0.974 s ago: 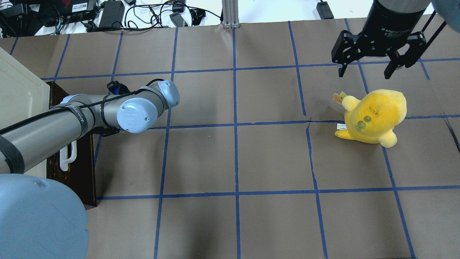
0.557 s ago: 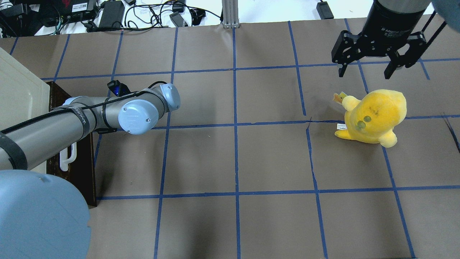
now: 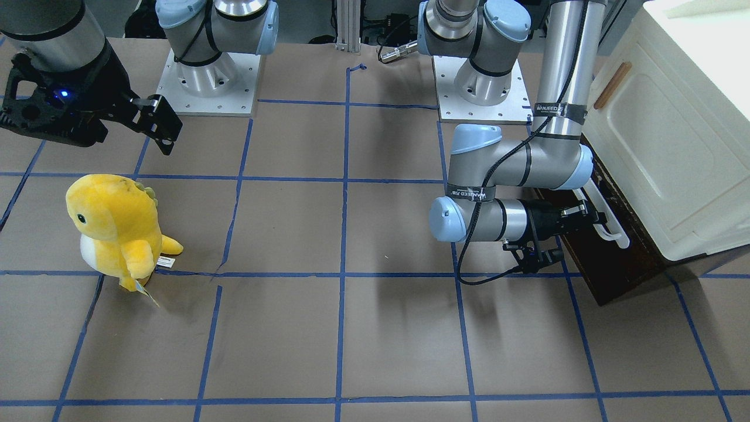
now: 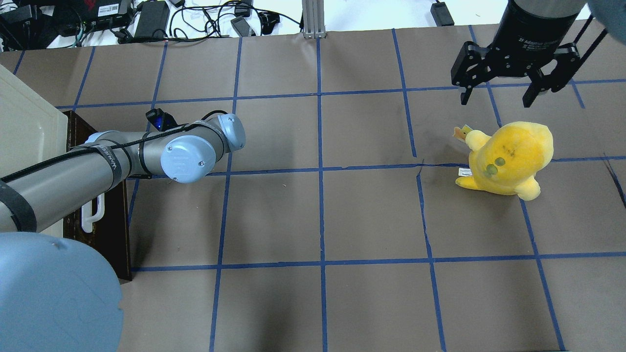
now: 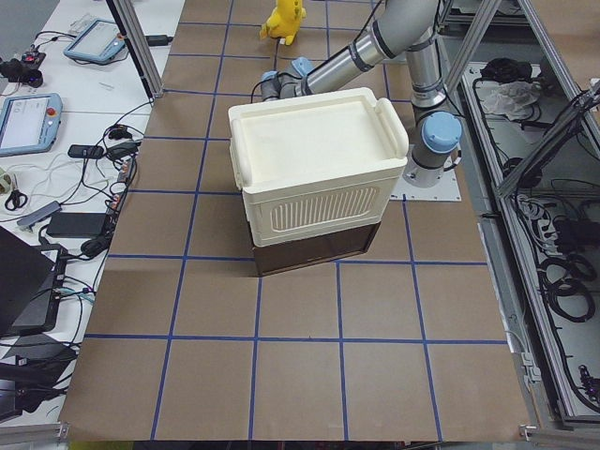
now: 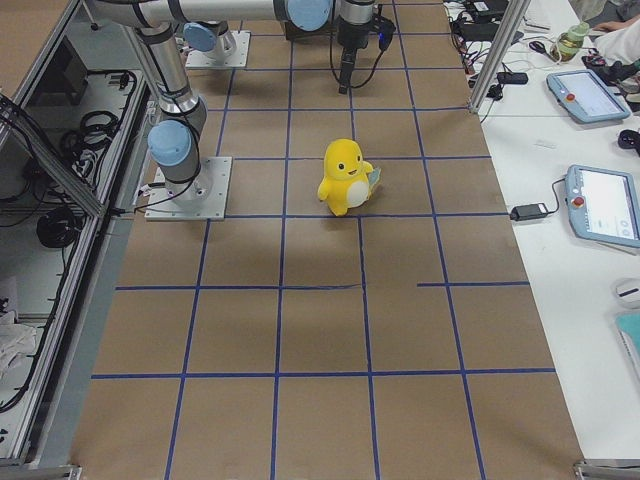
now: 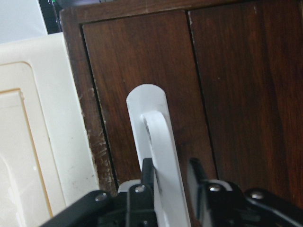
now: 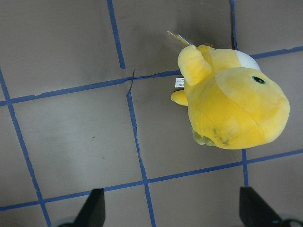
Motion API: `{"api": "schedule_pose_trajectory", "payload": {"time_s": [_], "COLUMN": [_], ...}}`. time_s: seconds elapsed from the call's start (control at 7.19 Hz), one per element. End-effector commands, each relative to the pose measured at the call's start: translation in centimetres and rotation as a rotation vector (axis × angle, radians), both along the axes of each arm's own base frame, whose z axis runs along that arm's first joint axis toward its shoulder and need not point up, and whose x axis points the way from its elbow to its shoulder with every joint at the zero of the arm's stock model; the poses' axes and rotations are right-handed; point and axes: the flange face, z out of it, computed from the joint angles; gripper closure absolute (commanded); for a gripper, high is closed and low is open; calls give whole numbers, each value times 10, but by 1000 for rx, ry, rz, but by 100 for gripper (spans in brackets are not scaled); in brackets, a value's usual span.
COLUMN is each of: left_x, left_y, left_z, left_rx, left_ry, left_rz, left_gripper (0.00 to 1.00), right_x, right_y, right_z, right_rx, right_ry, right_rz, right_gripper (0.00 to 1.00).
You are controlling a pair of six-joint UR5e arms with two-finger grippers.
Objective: Pull drawer sideways
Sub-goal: 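Close the left gripper around the white bar handle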
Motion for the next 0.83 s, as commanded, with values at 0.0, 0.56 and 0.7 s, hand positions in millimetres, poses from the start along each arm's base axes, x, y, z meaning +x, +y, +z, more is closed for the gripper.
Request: {"api": "schedule_pose_trajectory", "payload": {"time_s": [0.0, 0.56, 0.7], "left_x": [-2, -11, -11], "left_y": [1, 0, 0], "left_z": [2, 1, 0], "left_rx": [-3, -3, 0], "left_ry": [0, 0, 0], "left_rz": [-3, -20, -20], "left_gripper": [79, 80, 81], "right_x": [-1, 0, 0], "right_y": [0, 0, 0], "right_z": [0, 0, 0], "right_rx": [0, 0, 0], "right_ry": [0, 0, 0], "right_rz": [-1, 0, 0], "right_gripper": [0, 0, 0]}}
